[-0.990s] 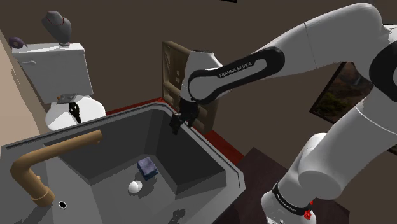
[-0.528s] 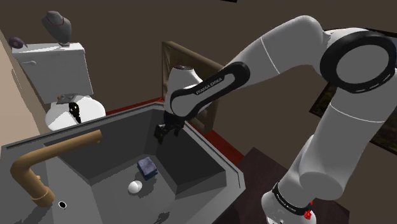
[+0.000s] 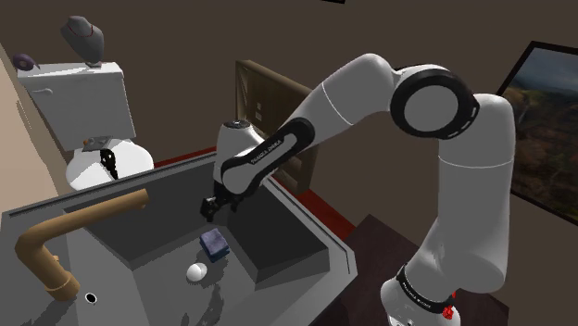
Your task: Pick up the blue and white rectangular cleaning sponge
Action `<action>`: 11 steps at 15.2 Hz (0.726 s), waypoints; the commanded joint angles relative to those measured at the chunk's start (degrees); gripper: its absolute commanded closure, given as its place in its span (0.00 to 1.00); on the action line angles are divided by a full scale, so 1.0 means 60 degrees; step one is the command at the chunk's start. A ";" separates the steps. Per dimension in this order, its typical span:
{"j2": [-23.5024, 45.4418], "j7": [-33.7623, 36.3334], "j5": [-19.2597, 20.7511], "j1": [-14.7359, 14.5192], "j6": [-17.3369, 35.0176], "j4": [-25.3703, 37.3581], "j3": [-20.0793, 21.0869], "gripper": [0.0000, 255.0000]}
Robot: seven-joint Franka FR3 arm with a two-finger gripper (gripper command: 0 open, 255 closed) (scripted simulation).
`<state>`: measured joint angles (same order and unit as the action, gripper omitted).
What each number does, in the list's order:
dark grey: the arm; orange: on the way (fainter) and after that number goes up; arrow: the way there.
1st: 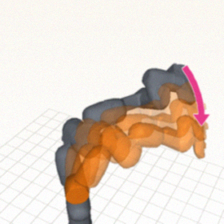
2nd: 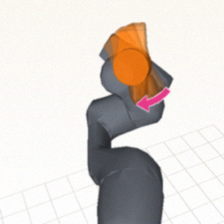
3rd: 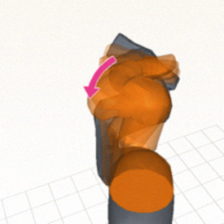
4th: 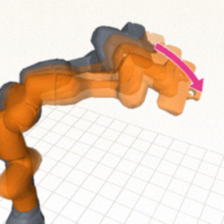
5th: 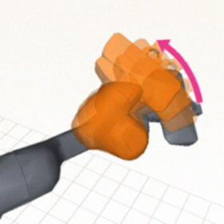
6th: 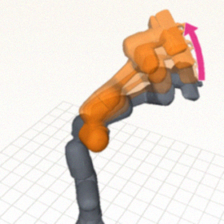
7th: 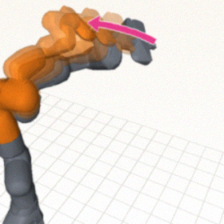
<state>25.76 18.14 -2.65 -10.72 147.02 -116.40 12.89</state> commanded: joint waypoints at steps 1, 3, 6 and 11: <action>0.0712 0.0297 0.0194 -0.0273 0.0081 0.0672 -0.0108 0.00; 0.1456 0.0497 0.0341 -0.0505 0.0125 0.1404 -0.0227 0.00; 0.2052 0.0609 0.0427 -0.0671 0.0205 0.1943 -0.0321 0.00; 0.2573 0.0597 0.0482 -0.0728 0.0591 0.2076 -0.0388 0.00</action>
<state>40.49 21.78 0.17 -15.06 150.18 -104.27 10.65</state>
